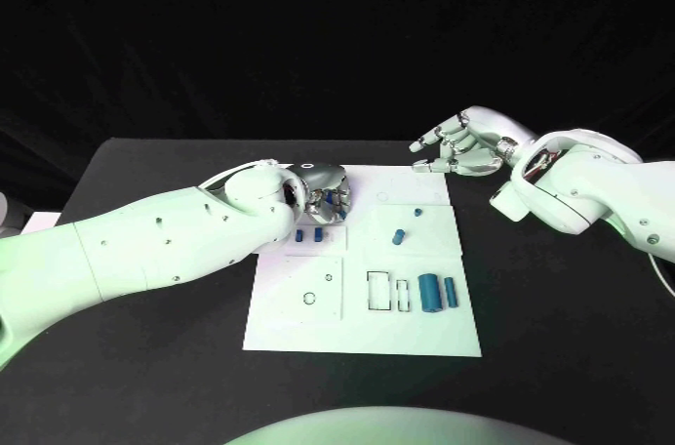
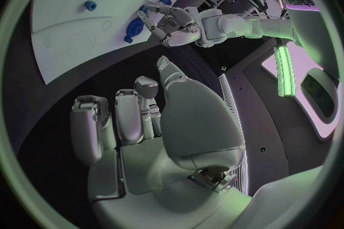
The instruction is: Assemble the parts on the task board
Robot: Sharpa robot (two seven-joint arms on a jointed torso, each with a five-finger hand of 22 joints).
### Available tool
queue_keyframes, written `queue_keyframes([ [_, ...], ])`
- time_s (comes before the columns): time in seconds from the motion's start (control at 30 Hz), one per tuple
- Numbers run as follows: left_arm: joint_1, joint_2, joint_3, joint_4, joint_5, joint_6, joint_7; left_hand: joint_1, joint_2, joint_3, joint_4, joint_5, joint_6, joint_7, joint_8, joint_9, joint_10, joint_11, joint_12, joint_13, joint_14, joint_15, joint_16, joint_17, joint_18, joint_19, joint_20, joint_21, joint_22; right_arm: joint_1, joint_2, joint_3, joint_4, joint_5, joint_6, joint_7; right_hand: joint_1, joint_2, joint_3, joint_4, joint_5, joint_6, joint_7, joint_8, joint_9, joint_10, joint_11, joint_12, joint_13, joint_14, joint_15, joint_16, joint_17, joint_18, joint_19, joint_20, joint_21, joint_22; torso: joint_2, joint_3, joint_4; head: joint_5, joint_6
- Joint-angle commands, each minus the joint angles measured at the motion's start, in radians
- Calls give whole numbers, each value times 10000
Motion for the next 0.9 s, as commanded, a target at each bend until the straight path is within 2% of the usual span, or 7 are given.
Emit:
queue_keyframes([
  [0.03,-143,46,-92,-24,25,504,14,-129,-8,92,-34,22,107,-1,-70,-12,155,6,-110,-33,491,108,55,-15,-119,108,76,-37,-18,-6,4,1,21,-80,100,90,80,54,-57,-17,35,-53,-12,3,15,20,6,37,-7,276,15,-15,3,153,-40,13,-18,831,-7,5,14,-5,-16],
  [0.27,-157,39,-92,-35,25,369,34,-180,66,304,-295,33,455,57,-191,-28,624,25,-430,-77,486,184,118,7,-119,120,153,-26,32,-6,-2,1,25,-71,96,97,79,55,-59,-16,35,-51,-12,4,16,26,6,47,-3,278,15,-12,8,153,-39,13,-18,831,-5,1,9,12,-25],
  [0.33,-159,30,-92,-25,26,193,54,-181,67,353,-362,46,505,76,-224,-36,693,30,-499,-83,444,193,2,-224,-303,299,158,838,898,-6,-2,1,24,-69,95,100,79,55,-59,-16,35,-51,-12,4,16,26,6,47,-3,278,15,-12,8,153,-39,13,-18,831,-3,1,6,18,-21],
  [0.4,-160,20,-91,-10,26,40,71,-204,53,399,-417,59,520,110,-279,-53,725,45,-587,-96,427,217,-40,-321,-358,365,164,1113,1171,-6,-3,1,23,-69,94,102,79,55,-59,-16,35,-51,-12,4,16,26,6,47,-3,278,15,-12,8,153,-39,13,-18,831,-2,-2,11,14,-18],
  [0.67,-163,-82,-75,123,26,-471,183,-302,11,503,-520,62,508,188,-445,-112,736,119,-829,-138,417,261,-49,-393,-375,382,203,1203,1266,-6,7,1,-1,-67,100,110,79,55,-59,-16,35,-51,-12,4,16,26,6,47,-3,278,15,-12,8,153,-39,13,-18,831,-3,-6,12,15,-7],
  [0.9,-162,-299,-11,353,95,-666,218,-336,-10,525,-543,61,502,207,-492,-129,732,138,-895,-150,414,276,-54,-418,-376,380,215,1208,1275,-7,26,1,-37,-67,104,116,79,55,-59,-16,35,-51,-12,4,16,26,6,47,-3,278,15,-12,8,153,-39,13,-18,831,-12,-3,26,39,8],
])
